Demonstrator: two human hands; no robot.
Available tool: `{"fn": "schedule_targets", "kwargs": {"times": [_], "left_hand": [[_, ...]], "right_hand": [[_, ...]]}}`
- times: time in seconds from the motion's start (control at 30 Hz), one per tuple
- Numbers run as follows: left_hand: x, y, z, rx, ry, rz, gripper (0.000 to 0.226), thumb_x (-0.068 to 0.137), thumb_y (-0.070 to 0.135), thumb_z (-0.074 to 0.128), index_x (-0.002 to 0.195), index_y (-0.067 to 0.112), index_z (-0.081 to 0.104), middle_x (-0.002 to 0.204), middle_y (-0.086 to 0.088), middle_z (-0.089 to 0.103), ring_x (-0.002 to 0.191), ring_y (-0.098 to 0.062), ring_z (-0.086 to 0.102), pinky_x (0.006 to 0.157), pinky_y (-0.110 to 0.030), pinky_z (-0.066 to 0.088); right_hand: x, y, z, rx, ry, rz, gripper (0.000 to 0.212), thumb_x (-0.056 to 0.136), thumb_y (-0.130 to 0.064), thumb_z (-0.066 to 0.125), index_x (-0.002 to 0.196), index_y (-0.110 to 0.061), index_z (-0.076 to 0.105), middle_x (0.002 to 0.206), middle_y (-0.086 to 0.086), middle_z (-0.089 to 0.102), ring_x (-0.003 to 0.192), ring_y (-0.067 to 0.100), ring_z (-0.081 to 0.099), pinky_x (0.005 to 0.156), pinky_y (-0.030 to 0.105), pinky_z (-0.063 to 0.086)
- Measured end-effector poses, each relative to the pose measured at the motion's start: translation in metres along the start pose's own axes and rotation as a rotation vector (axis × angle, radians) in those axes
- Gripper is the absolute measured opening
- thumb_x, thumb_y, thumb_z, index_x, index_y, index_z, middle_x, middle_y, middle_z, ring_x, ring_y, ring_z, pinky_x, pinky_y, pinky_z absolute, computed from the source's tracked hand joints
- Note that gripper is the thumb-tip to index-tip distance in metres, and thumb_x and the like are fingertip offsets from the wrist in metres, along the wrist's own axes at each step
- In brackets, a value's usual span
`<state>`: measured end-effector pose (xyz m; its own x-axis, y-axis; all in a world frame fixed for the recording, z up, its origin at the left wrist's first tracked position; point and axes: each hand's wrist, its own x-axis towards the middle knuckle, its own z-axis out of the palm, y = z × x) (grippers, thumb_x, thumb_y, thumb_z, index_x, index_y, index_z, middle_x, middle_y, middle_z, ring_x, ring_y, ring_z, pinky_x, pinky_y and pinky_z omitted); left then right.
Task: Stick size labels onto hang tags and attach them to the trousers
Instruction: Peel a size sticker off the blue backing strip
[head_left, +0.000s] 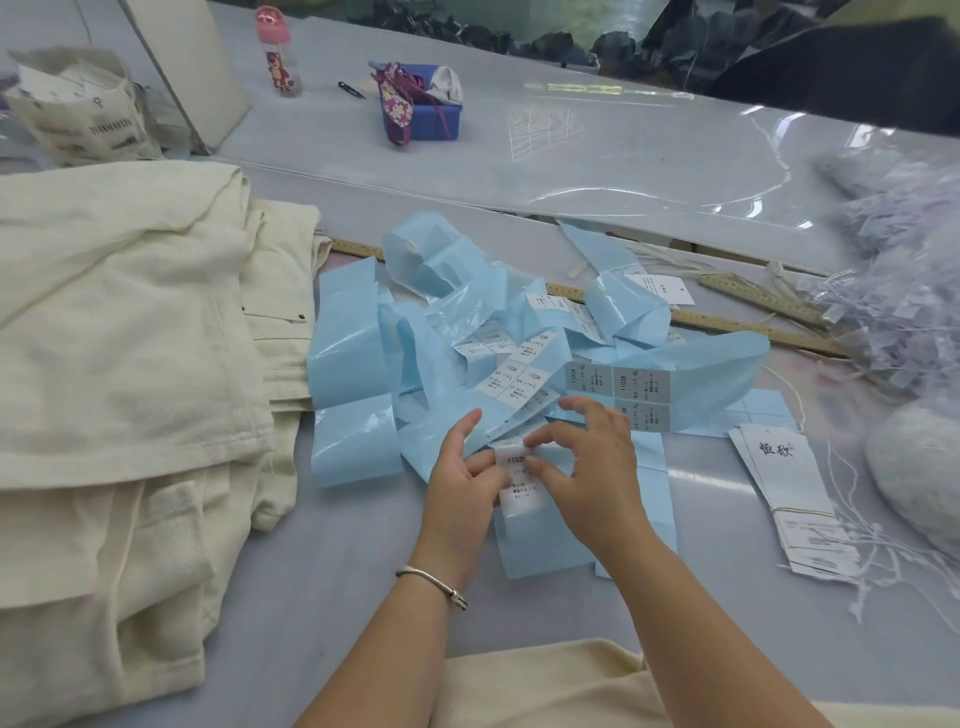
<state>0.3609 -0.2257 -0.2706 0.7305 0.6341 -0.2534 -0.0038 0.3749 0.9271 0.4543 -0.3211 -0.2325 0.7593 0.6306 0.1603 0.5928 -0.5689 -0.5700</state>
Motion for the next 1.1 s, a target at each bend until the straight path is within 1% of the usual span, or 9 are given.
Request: {"fn": "schedule_targets", "kwargs": {"times": [0.13,0.47,0.57,0.67,0.77,0.83,0.9,1.0,1.1], "left_hand": [[0.008,0.006,0.0,-0.005,0.112,-0.07,0.036,0.093,0.016,0.06,0.127,0.028,0.056,0.104,-0.005,0.072,0.075,-0.009,0.069,0.06,-0.023,0.053],[0.007,0.016,0.002,0.046,0.102,-0.083,0.035,0.093,0.009,0.056,0.123,0.027,0.06,0.1,-0.004,0.072,0.068,-0.005,0.068,0.056,-0.018,0.051],[0.009,0.019,0.003,0.023,0.094,-0.129,0.034,0.091,0.008,0.056,0.12,0.025,0.062,0.085,-0.002,0.071,0.062,-0.007,0.064,0.055,-0.018,0.051],[0.012,0.023,0.003,-0.056,0.119,-0.182,0.03,0.092,0.006,0.056,0.116,0.022,0.064,0.077,0.0,0.071,0.061,-0.009,0.064,0.055,-0.02,0.052],[0.015,0.025,0.001,-0.059,0.152,-0.182,0.028,0.093,0.007,0.056,0.117,0.02,0.063,0.09,-0.006,0.073,0.068,-0.012,0.068,0.054,-0.019,0.052],[0.015,0.025,0.002,-0.013,0.182,-0.176,0.026,0.094,0.008,0.056,0.117,0.02,0.062,0.094,-0.008,0.071,0.066,-0.01,0.066,0.055,-0.019,0.052],[0.011,0.026,0.002,0.08,0.21,-0.168,0.026,0.096,0.014,0.055,0.121,0.019,0.06,0.095,-0.008,0.069,0.07,-0.014,0.064,0.061,-0.024,0.053],[0.0,0.032,0.001,0.302,0.24,-0.136,0.028,0.097,0.024,0.055,0.125,0.019,0.057,0.085,-0.005,0.065,0.07,-0.017,0.061,0.065,-0.028,0.051],[-0.021,0.044,0.007,0.86,0.258,0.07,0.026,0.095,0.032,0.057,0.12,0.026,0.06,0.095,-0.002,0.061,0.081,-0.017,0.058,0.079,-0.032,0.047]], "right_hand": [[-0.003,-0.003,0.001,-0.007,0.06,-0.052,0.01,0.075,-0.021,0.081,0.083,-0.024,0.076,0.122,0.0,0.057,0.122,0.022,0.042,0.1,0.035,0.031],[-0.011,-0.011,0.001,-0.032,0.164,-0.175,0.015,0.066,-0.005,0.084,0.072,-0.016,0.075,0.105,0.009,0.066,0.105,0.035,0.057,0.084,0.047,0.048],[-0.018,-0.015,-0.006,-0.002,0.098,-0.17,0.013,0.071,-0.005,0.08,0.073,-0.016,0.074,0.111,0.006,0.064,0.111,0.031,0.052,0.092,0.039,0.043],[-0.036,-0.019,-0.024,0.081,0.007,-0.156,0.012,0.073,-0.009,0.079,0.072,-0.019,0.073,0.118,-0.002,0.061,0.119,0.019,0.046,0.097,0.021,0.032],[-0.063,-0.021,-0.058,0.417,-0.131,-0.056,0.011,0.067,-0.02,0.078,0.069,-0.027,0.069,0.12,-0.013,0.062,0.122,0.006,0.049,0.1,0.018,0.03],[-0.078,-0.019,-0.086,0.91,-0.26,0.08,0.013,0.062,-0.023,0.077,0.07,-0.019,0.068,0.12,0.001,0.066,0.12,0.014,0.056,0.099,0.031,0.036],[-0.09,-0.006,-0.108,1.271,-0.266,0.235,0.022,0.059,-0.022,0.078,0.077,-0.012,0.069,0.114,0.012,0.068,0.113,0.023,0.061,0.099,0.041,0.04],[-0.103,0.016,-0.127,1.405,-0.178,0.468,0.018,0.072,-0.015,0.06,0.085,-0.009,0.071,0.1,0.018,0.067,0.1,0.029,0.062,0.096,0.046,0.04],[-0.118,0.032,-0.14,1.29,-0.168,0.598,0.024,0.073,-0.015,0.055,0.092,-0.006,0.068,0.096,0.02,0.067,0.092,0.029,0.063,0.089,0.043,0.041]]}}
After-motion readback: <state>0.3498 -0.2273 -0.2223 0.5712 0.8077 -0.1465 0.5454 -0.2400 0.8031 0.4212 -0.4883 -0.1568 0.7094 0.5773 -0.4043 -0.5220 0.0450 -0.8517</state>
